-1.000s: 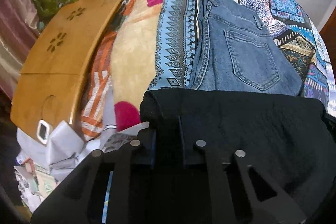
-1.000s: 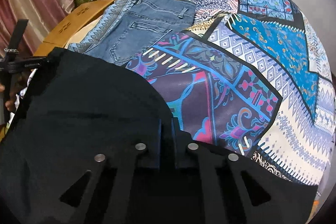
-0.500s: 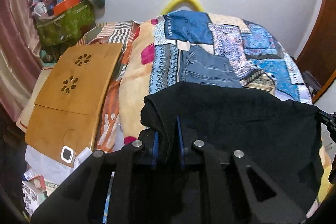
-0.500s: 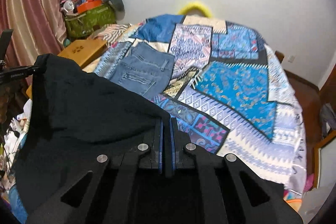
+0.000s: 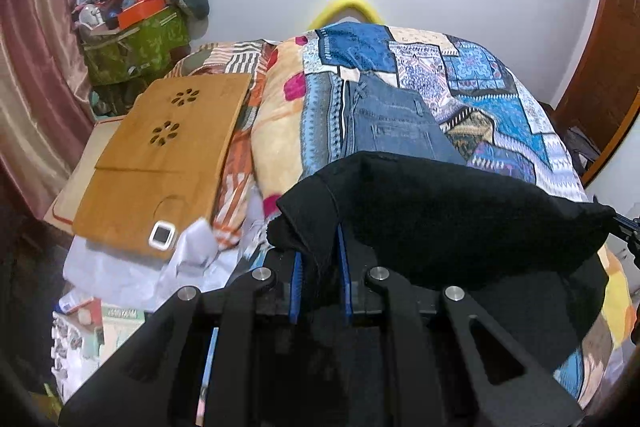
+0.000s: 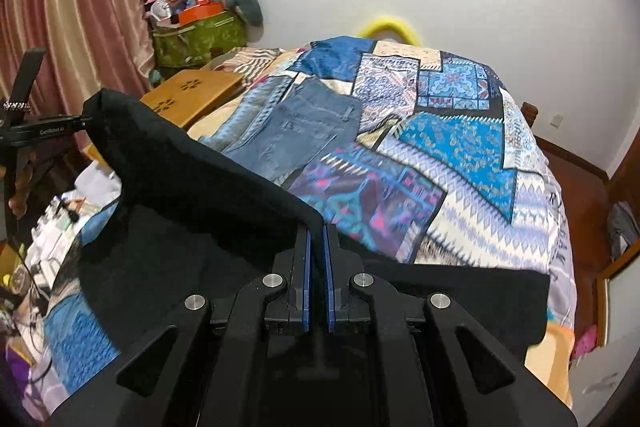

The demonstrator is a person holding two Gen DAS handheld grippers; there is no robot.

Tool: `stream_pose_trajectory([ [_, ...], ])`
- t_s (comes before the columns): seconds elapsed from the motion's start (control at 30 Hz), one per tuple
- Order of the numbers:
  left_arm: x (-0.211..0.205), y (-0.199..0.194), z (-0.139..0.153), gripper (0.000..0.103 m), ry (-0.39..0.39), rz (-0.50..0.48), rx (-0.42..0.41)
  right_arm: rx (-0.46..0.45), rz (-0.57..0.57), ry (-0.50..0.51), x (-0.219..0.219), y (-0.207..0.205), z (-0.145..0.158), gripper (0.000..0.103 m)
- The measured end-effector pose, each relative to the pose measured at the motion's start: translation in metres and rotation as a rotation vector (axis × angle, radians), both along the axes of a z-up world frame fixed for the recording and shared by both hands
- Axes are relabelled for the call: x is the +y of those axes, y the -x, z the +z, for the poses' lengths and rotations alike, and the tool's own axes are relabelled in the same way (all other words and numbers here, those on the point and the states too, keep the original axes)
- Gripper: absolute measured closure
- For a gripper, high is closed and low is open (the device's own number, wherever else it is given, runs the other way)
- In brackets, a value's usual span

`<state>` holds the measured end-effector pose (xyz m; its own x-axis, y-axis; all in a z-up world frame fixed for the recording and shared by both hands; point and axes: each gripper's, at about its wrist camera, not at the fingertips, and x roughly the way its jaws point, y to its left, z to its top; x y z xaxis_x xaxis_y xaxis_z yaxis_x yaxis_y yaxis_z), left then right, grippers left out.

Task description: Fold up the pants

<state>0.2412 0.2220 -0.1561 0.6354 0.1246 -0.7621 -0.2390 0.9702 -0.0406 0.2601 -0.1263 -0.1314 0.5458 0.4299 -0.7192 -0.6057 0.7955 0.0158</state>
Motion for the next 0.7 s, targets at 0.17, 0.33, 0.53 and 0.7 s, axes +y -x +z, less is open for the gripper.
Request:
stream_pose_trajectory([
  [0.17, -0.003, 0.042, -0.015, 0.088, -0.007, 0.002, 0.010, 0.040, 0.000, -0.020, -0.006, 0.032, -0.013, 0.098],
  [0.33, -0.006, 0.076, -0.043, 0.088, -0.010, 0.019, 0.041, 0.061, -0.004, -0.013, -0.007, 0.059, -0.033, 0.098],
  [0.53, -0.010, 0.104, -0.079, 0.090, -0.046, 0.066, 0.107, 0.117, -0.019, -0.019, -0.013, 0.075, -0.058, 0.098],
  [0.7, -0.006, 0.119, -0.113, 0.090, -0.035, 0.091, 0.202, 0.164, -0.021, -0.023, -0.015, 0.085, -0.072, 0.098],
])
